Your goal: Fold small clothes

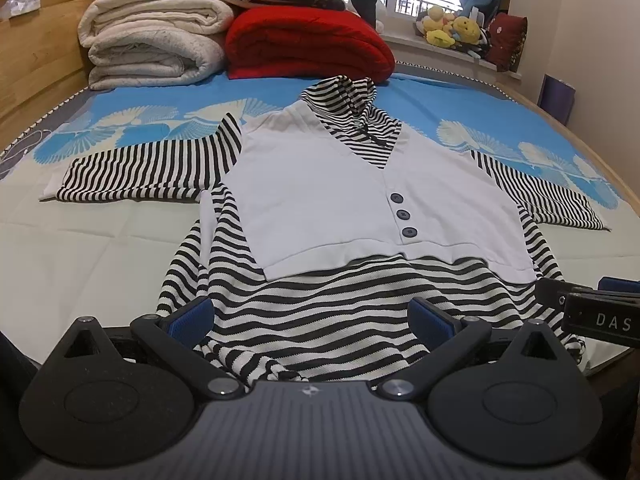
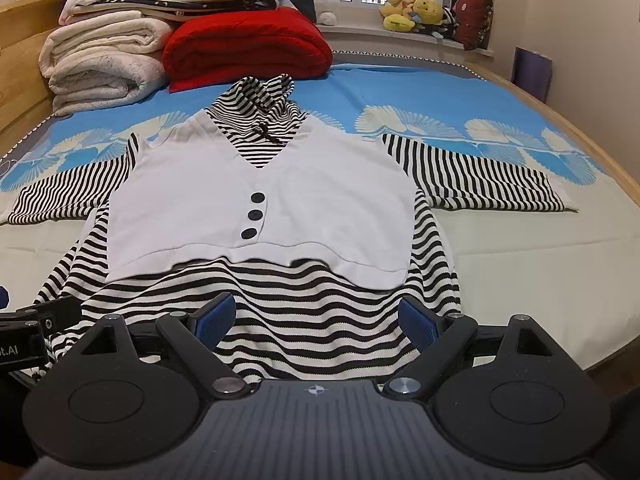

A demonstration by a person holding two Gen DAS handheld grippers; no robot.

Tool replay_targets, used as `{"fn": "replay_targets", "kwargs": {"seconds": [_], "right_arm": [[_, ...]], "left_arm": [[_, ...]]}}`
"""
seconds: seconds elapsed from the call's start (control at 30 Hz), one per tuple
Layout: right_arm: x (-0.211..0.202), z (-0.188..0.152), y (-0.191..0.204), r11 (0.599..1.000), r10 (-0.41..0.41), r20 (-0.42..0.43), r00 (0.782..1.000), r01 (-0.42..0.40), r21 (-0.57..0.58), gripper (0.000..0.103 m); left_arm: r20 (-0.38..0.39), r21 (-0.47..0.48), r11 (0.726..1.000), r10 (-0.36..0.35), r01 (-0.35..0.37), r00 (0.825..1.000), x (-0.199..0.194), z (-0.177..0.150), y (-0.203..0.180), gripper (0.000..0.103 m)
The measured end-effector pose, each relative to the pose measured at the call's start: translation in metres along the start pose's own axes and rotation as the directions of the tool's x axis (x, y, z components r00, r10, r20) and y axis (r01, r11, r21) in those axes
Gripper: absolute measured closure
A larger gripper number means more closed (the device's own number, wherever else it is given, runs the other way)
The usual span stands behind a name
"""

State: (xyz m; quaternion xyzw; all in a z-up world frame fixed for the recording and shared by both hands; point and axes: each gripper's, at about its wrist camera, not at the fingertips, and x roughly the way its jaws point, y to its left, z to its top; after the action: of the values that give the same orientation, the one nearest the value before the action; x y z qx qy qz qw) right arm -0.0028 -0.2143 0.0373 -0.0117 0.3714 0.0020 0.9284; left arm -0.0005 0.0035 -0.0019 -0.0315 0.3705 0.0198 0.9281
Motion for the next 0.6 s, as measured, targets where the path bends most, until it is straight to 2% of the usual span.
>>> {"fn": "replay_targets", "kwargs": {"seconds": [0.6], "right_arm": [[0.0003, -0.0002, 0.0007, 1.000, -0.002, -0.003, 1.000, 0.002, -0.005, 0.014]], "left_arm": [[0.001, -0.010, 1.000, -0.003, 0.003, 1.000, 0.0004, 0.0007, 0.0012, 0.000]]}}
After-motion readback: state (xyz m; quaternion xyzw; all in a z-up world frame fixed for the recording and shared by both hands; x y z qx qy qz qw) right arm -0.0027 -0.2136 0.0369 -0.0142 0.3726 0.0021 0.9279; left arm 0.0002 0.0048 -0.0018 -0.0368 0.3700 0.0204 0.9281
